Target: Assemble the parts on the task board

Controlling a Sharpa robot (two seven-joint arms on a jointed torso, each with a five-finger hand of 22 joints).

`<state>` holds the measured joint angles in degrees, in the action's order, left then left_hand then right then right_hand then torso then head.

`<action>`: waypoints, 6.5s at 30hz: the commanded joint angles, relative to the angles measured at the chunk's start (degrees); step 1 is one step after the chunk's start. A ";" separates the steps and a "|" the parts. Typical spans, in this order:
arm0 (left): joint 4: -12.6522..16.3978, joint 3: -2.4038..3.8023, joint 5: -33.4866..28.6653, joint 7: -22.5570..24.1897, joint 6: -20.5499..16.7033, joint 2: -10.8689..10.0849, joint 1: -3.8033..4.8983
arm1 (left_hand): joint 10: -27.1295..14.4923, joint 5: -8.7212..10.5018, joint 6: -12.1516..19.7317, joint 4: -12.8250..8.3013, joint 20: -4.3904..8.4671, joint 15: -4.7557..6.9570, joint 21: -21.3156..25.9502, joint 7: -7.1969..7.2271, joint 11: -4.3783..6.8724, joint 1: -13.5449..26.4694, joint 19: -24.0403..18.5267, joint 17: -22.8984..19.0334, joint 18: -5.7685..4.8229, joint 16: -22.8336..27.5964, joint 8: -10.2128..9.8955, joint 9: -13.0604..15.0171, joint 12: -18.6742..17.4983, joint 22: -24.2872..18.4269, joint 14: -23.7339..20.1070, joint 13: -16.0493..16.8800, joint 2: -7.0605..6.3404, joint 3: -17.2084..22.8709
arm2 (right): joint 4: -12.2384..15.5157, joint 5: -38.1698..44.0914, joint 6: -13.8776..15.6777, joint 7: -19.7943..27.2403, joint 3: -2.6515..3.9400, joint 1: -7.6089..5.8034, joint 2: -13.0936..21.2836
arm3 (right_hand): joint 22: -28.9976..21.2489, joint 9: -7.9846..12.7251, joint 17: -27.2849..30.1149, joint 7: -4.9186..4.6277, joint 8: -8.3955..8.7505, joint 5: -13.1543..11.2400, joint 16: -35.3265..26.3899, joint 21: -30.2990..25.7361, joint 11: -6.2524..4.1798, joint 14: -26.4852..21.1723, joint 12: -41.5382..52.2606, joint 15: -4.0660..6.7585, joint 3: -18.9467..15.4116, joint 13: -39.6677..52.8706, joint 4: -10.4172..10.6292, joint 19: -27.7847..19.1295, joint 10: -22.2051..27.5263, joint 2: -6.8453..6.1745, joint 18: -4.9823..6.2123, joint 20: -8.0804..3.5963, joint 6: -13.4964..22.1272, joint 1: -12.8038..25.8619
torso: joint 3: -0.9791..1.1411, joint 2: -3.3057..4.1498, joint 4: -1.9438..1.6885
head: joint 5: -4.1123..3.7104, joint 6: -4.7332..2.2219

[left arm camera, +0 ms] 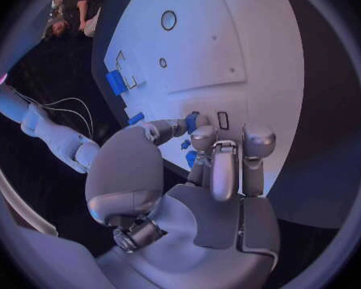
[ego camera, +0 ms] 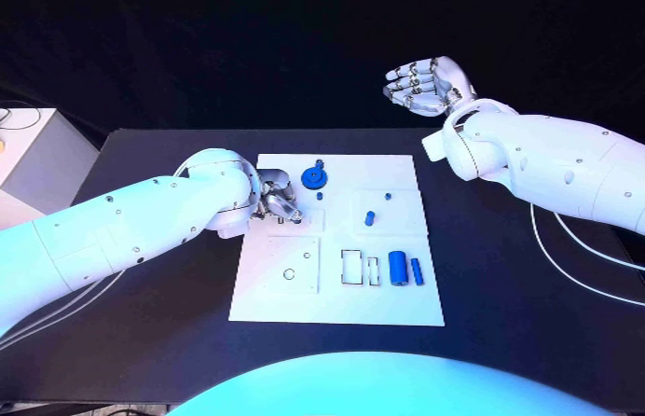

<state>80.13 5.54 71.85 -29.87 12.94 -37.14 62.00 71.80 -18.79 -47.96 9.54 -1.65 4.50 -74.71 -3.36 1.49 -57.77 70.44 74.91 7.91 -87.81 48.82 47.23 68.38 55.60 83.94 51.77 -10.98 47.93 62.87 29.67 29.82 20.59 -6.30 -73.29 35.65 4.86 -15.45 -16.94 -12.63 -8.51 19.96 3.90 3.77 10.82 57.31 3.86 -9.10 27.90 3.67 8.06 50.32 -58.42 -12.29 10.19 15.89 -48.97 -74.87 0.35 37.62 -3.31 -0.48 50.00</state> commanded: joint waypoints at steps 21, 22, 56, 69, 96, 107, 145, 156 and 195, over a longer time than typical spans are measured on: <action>-0.11 -0.26 1.64 -0.03 1.75 0.06 -0.15 | 1.07 -2.80 -1.06 -11.89 0.10 0.44 -0.58 0.95 0.30 0.01 0.54 10.99 -1.02 -0.46 0.34 0.21 0.33 0.14 4.86 0.51 0.35 11.72 | 0.29 -0.03 -1.02 0.59 0.02 -0.06 0.08 | -0.18 0.09 0.19 -1.80 0.26 -0.11 -0.25 -0.17 0.44 -0.33 -0.30 -0.18 -0.15 -0.06 -0.12 -0.61 -0.11 -0.02 0.33 0.01 0.01 0.61 | 0.00 0.02 -0.03 | 0.02 0.00; -0.09 -0.25 1.65 -0.03 1.79 0.04 -0.15 | 1.08 -2.82 -1.07 -11.89 0.10 0.44 -0.59 0.95 0.30 0.01 0.55 10.98 -1.02 -0.45 0.34 0.21 0.33 0.15 4.86 0.51 0.35 11.72 | 0.28 -0.03 -1.03 0.58 0.02 -0.06 0.07 | -0.18 0.09 0.19 -1.80 0.26 -0.11 -0.25 -0.17 0.44 -0.33 -0.30 -0.18 -0.15 -0.06 -0.12 -0.61 -0.11 -0.02 0.33 0.01 0.01 0.61 | 0.01 0.01 -0.03 | 0.01 0.00; -0.83 -0.26 -0.44 0.15 0.85 1.37 -0.17 | 2.67 -2.78 -2.61 -10.09 0.38 0.79 -0.51 1.78 0.88 2.12 0.98 11.25 -1.18 -0.51 0.65 0.64 0.77 0.62 4.97 1.15 0.86 8.21 | 0.13 -0.08 -1.32 0.53 0.02 -0.06 -0.13 | -0.43 0.16 0.49 -1.83 0.34 -0.03 -0.21 -0.12 0.45 -0.42 -0.29 -0.20 -0.26 -0.06 -0.21 -0.73 -0.13 0.07 0.35 0.06 -0.09 0.67 | 0.09 0.02 0.02 | -0.02 0.00; -1.10 -0.34 -0.09 0.20 0.90 1.76 -0.30 | 2.89 -2.88 -3.13 -10.14 0.56 1.00 -0.54 2.14 1.18 1.62 1.25 11.44 -1.23 -0.58 1.18 1.13 0.79 0.87 5.02 1.27 1.40 7.62 | 0.08 -0.12 -1.49 0.48 0.02 -0.06 -0.21 | -0.43 0.16 0.49 -1.83 0.34 -0.03 -0.21 -0.12 0.45 -0.42 -0.29 -0.20 -0.26 -0.06 -0.21 -0.73 -0.13 0.07 0.35 0.06 -0.09 0.67 | 0.05 0.03 0.01 | -0.13 0.00; -0.65 -0.13 0.99 0.26 -0.23 1.09 -0.32 | 1.18 -1.73 -3.09 0.01 0.71 1.06 0.94 2.34 1.16 3.16 1.25 10.23 -1.19 0.13 0.07 2.39 0.33 -0.29 4.64 0.06 -1.90 -12.10 | 0.06 -0.22 -1.63 0.39 0.00 -0.06 -0.14 | -0.73 0.30 0.89 -2.03 0.57 -0.07 -0.24 -0.11 0.60 -0.68 -0.35 -0.32 -0.56 -0.08 -0.18 -0.90 0.05 0.07 0.33 0.13 0.00 0.96 | -0.01 0.01 0.01 | -0.44 0.00; 0.06 0.01 1.27 0.24 -0.36 0.49 -0.33 | 1.18 -1.63 -3.20 1.32 0.71 1.07 0.92 2.34 1.17 2.83 1.36 10.39 -1.21 0.06 0.06 2.54 0.46 -0.18 4.68 0.13 -1.90 -13.97 | 0.09 -0.22 -1.65 0.38 -0.01 -0.06 -0.01 | -0.79 0.33 0.98 -2.05 0.61 -0.10 -0.24 -0.11 0.62 -0.75 -0.35 -0.34 -0.61 -0.08 -0.27 -0.95 0.10 0.02 0.33 0.15 0.02 0.91 | -0.01 -0.01 -0.01 | -0.54 0.00; -2.32 12.09 -2.39 0.21 2.22 -1.46 0.19 | -5.55 7.47 2.20 7.18 -1.10 -1.11 5.59 -0.71 -1.50 -2.31 -3.26 4.29 0.03 3.44 -6.50 0.19 -3.70 -7.34 2.24 -7.10 1.80 -26.48 | -0.22 -0.25 -1.73 0.54 -0.09 0.04 0.49 | -1.17 0.57 1.92 -2.11 0.93 0.54 -0.20 -0.19 0.72 -1.38 -0.29 -0.55 -2.06 -0.05 -0.07 -1.86 0.24 -0.33 0.27 0.34 -0.12 1.79 | 0.09 0.10 0.05 | -0.03 0.00; -12.68 12.65 -0.68 0.78 1.58 2.18 2.36 | -6.43 7.35 3.13 7.15 -1.89 -1.89 5.67 -1.75 -2.39 -4.16 -3.13 4.01 0.10 3.49 -9.50 -2.47 -3.93 -7.31 2.13 -7.93 2.08 -26.66 | 0.56 -0.26 -1.62 0.49 -0.09 0.04 1.37 | -1.17 0.59 2.03 -2.09 0.94 0.69 -0.16 -0.17 0.70 -1.36 -0.27 -0.55 -2.04 -0.05 -0.13 -1.97 0.19 -0.10 0.28 0.35 -0.21 1.64 | 0.04 0.23 0.09 | 1.06 -0.77; -25.32 7.92 -5.82 4.52 4.56 8.56 3.47 | -6.72 7.71 2.79 7.32 -2.42 -2.45 5.07 -2.34 -2.96 -3.94 -2.64 4.90 -0.02 2.82 -11.52 -4.94 -3.70 -6.31 2.43 -8.20 1.25 -28.35 | 1.27 -0.26 -1.55 0.40 -0.07 0.00 1.22 | -1.17 0.64 2.19 -2.10 1.00 0.73 -0.15 -0.15 0.70 -1.37 -0.28 -0.55 -2.06 -0.05 -0.25 -2.08 0.18 0.06 0.29 0.36 -0.25 1.47 | -0.14 0.54 0.15 | 2.71 -1.17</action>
<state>54.78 13.46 67.02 -26.32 15.79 -28.75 65.34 65.01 -11.13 -45.05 16.84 -3.70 2.54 -69.35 -5.40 -1.12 -62.19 67.78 74.91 7.03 -84.71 37.59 42.36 64.56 49.19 84.05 43.64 -9.74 19.91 64.11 29.39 28.83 20.51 -6.40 -73.29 36.93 3.77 -14.88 -14.80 -12.63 -7.85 20.42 3.90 3.77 11.02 56.29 3.86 -9.72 26.00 3.67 7.91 48.69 -58.22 -12.66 10.19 16.29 -48.98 -73.59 0.21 38.20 -3.08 2.26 48.80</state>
